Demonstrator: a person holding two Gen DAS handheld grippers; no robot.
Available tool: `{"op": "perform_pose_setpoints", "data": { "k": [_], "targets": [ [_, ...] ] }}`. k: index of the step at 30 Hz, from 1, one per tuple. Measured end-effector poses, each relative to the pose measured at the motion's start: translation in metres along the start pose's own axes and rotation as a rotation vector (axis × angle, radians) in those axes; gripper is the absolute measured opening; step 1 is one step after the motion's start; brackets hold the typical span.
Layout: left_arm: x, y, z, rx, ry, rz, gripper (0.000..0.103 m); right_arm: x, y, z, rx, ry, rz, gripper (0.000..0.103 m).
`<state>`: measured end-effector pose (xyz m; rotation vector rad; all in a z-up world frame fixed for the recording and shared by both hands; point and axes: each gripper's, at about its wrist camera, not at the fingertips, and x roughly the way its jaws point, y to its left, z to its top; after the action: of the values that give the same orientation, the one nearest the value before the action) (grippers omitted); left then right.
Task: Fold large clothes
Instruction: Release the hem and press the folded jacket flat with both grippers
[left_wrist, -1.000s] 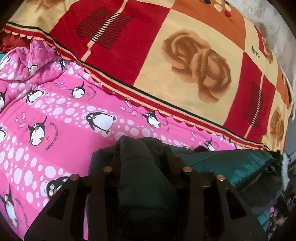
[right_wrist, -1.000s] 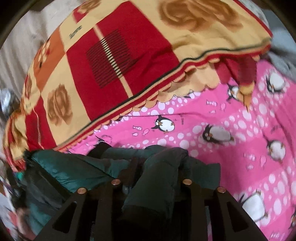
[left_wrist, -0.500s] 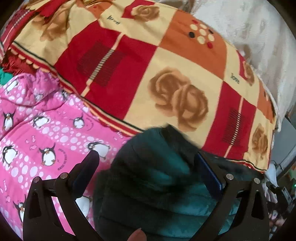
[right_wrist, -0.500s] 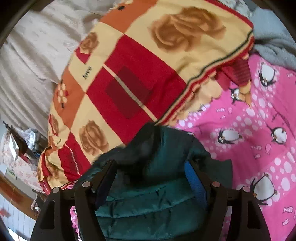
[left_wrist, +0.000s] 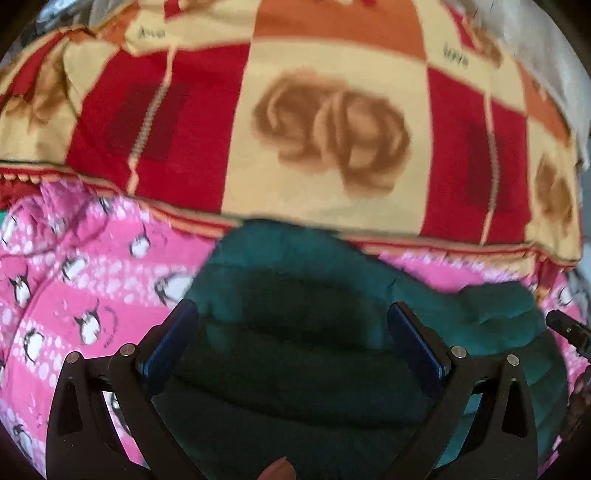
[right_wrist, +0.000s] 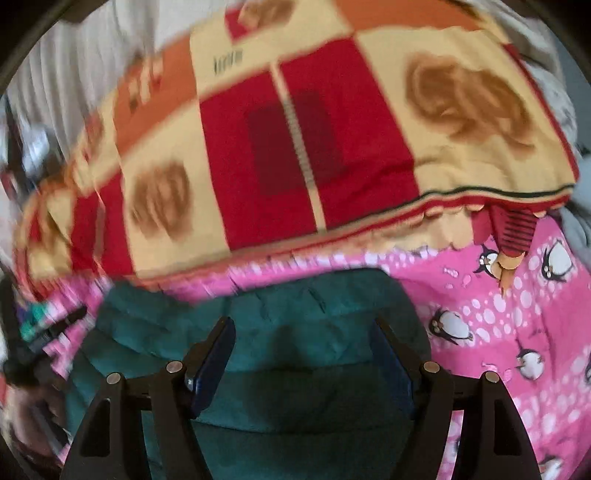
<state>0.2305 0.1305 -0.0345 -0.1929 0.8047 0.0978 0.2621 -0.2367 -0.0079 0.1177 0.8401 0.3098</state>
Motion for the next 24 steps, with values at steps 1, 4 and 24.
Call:
{"op": "perform_pose_setpoints", "data": {
  "k": [1,4,24],
  "targets": [
    [0.007,0.001,-0.002,-0.001,0.028,0.002,0.103,0.011,-0.001,-0.002,-0.010,0.039,0.001,0.073],
    [0.027,0.008,-0.010,-0.002,0.074,0.006,0.103,0.041,-0.011,-0.009,-0.015,0.132,-0.016,0.073],
    [-0.045,-0.031,-0.004,0.027,-0.066,-0.125,0.102,-0.011,0.025,-0.004,-0.010,0.016,0.037,0.083]
  ]
}}
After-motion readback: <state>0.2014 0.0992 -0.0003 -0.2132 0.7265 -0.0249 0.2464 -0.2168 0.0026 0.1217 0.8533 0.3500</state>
